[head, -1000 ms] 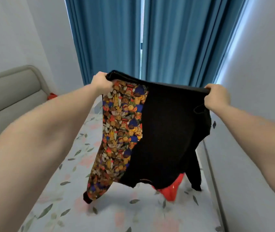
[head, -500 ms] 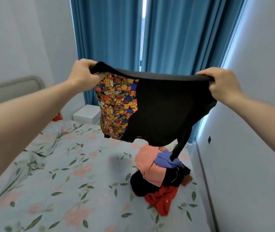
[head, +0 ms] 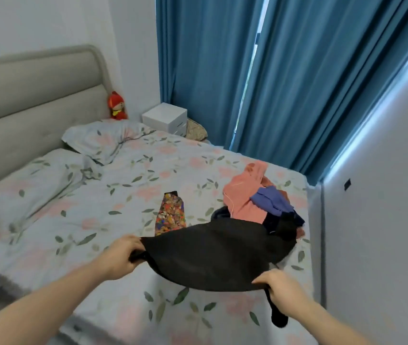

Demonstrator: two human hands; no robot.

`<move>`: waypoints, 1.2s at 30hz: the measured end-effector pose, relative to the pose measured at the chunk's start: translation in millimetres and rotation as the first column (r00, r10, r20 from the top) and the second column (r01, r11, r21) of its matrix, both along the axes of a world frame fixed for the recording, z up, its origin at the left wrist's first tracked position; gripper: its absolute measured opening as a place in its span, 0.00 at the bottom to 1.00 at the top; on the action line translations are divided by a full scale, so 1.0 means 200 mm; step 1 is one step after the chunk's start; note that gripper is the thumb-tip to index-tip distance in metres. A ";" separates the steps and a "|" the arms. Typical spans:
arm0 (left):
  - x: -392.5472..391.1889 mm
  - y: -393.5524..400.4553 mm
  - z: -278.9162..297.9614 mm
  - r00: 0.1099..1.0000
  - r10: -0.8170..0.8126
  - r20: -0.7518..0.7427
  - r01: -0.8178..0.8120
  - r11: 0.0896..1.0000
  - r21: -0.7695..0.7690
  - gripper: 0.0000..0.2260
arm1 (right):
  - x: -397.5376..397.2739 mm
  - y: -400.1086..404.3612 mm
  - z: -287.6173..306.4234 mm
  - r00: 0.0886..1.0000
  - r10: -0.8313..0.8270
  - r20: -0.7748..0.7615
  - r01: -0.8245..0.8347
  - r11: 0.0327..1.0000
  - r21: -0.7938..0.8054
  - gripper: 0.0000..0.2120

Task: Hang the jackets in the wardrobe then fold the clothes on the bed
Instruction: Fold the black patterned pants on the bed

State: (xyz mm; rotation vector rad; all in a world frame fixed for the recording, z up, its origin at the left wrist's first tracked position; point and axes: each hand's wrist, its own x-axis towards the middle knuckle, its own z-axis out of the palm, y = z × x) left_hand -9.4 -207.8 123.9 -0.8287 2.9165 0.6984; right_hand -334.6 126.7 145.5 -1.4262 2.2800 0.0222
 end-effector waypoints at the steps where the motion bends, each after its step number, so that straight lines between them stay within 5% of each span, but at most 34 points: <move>1: 0.05 0.04 -0.14 0.999 0.008 0.052 -0.010 0.999 0.039 0.10 | 0.05 0.01 -0.12 0.999 -0.013 0.047 0.009 0.997 0.073 0.27; 9: 0.39 0.35 -0.94 0.914 -0.048 0.403 -0.064 0.963 0.260 0.12 | 0.41 0.17 -0.90 0.819 -0.474 0.322 0.298 0.832 0.467 0.11; 13: 0.53 0.41 -1.26 0.864 -0.072 0.498 -0.081 0.957 0.278 0.07 | 0.50 0.24 -1.41 0.790 -0.552 0.268 0.241 0.681 0.692 0.35; 16: 0.54 0.44 -1.45 0.830 -0.144 0.539 -0.029 0.954 0.300 0.10 | 0.58 0.32 -1.72 0.780 -0.593 0.198 0.256 0.593 0.764 0.33; 18: 0.52 0.46 -1.57 0.777 -0.218 0.590 0.007 0.941 0.338 0.11 | 0.66 0.31 -1.74 0.779 -0.597 0.193 0.267 0.593 0.760 0.23; 24: 0.37 0.37 -1.82 0.499 -0.448 0.742 0.016 0.861 0.509 0.22 | 0.74 0.30 -1.85 0.780 -0.516 0.353 0.121 0.678 0.725 0.27; 26: 0.26 0.25 -1.86 0.511 -0.410 0.755 -0.068 0.857 0.511 0.24 | 0.69 0.23 -1.87 0.763 -0.541 0.355 0.193 0.714 0.673 0.28; 31: -0.12 -0.21 -1.85 0.791 -0.036 0.610 -0.173 0.944 0.281 0.17 | 0.38 -0.06 -1.92 0.707 -0.641 0.299 0.512 0.756 0.408 0.34; 36: -0.49 -0.60 -1.86 0.843 0.277 0.461 -0.375 0.917 0.136 0.21 | 0.11 -0.42 -1.99 0.678 -0.672 0.299 0.613 0.741 0.274 0.42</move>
